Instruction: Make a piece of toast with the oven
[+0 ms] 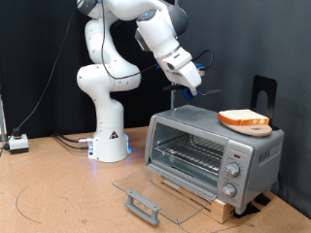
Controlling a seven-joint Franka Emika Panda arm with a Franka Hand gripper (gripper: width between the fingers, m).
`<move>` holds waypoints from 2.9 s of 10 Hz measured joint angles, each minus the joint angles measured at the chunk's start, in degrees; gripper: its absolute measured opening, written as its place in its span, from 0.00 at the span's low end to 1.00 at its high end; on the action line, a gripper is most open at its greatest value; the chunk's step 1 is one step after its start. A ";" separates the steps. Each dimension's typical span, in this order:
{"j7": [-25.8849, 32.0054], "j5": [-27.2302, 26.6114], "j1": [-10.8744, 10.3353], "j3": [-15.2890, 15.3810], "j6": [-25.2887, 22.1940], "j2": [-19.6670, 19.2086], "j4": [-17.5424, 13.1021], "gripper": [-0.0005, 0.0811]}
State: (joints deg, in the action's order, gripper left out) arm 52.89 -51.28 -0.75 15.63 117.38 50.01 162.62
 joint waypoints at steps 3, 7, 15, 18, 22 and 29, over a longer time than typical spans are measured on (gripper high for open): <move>2.10 3.86 3.58 -5.99 -2.40 0.33 -0.32 0.52; 4.21 7.77 7.34 -9.99 -4.02 0.35 -0.98 0.52; 5.37 12.51 17.48 -16.28 1.43 -4.68 -0.89 0.52; 9.69 14.48 19.07 -18.72 1.25 -6.68 -1.34 0.52; 8.74 16.30 17.30 -11.46 5.51 -6.74 -2.86 0.52; -1.34 24.87 17.42 -1.26 0.59 -16.77 -8.91 0.52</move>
State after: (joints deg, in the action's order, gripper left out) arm 51.55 -26.41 16.67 14.37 117.97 33.24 153.71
